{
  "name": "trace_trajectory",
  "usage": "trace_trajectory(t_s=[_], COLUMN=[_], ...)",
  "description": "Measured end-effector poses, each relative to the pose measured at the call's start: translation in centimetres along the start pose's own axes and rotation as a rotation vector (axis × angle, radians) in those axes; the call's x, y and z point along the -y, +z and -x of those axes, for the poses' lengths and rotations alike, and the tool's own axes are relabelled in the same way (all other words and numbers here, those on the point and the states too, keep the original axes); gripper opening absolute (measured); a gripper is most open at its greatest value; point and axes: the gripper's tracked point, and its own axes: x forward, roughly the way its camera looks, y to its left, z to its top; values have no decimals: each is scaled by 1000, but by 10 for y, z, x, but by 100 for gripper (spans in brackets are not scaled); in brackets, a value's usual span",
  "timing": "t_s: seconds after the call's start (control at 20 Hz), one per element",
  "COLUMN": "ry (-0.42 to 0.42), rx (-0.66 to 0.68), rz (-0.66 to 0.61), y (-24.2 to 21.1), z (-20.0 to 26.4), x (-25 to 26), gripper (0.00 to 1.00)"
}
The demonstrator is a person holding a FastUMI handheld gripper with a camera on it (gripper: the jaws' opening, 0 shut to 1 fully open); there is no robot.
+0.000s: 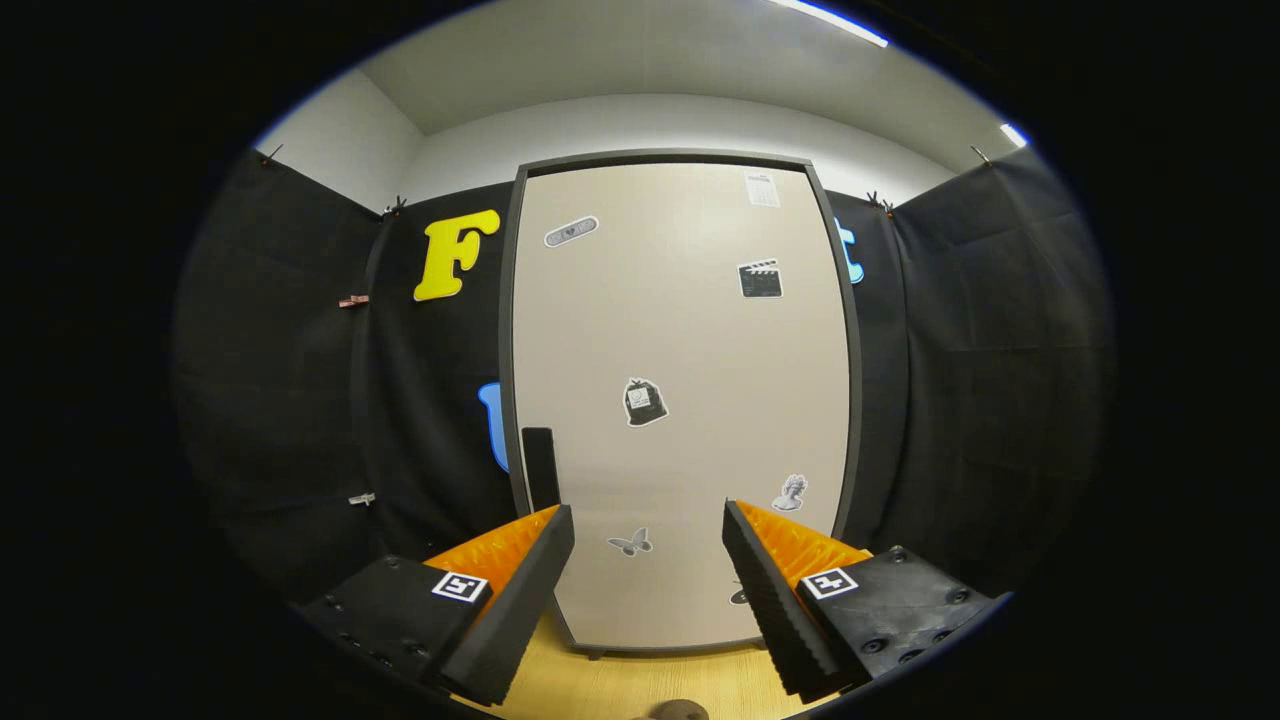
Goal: Open the shoe cabinet door, grab the shoes and put them into the shoe cabinet, then close the shoe cabinet door.
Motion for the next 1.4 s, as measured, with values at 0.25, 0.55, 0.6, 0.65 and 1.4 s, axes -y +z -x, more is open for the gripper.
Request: trace_trajectory(t_s=[0.25, 0.55, 0.6, 0.65, 1.4], ry=[20, 52, 53, 55, 1], rx=[-21, -51, -52, -53, -61], rz=[-15, -33, -34, -35, -33], y=[-9, -30, -31, -32, -51], z=[-11, -41, -48, -53, -143], x=[-20, -61, -66, -70, -96], gripper=[97, 97, 97, 97, 96])
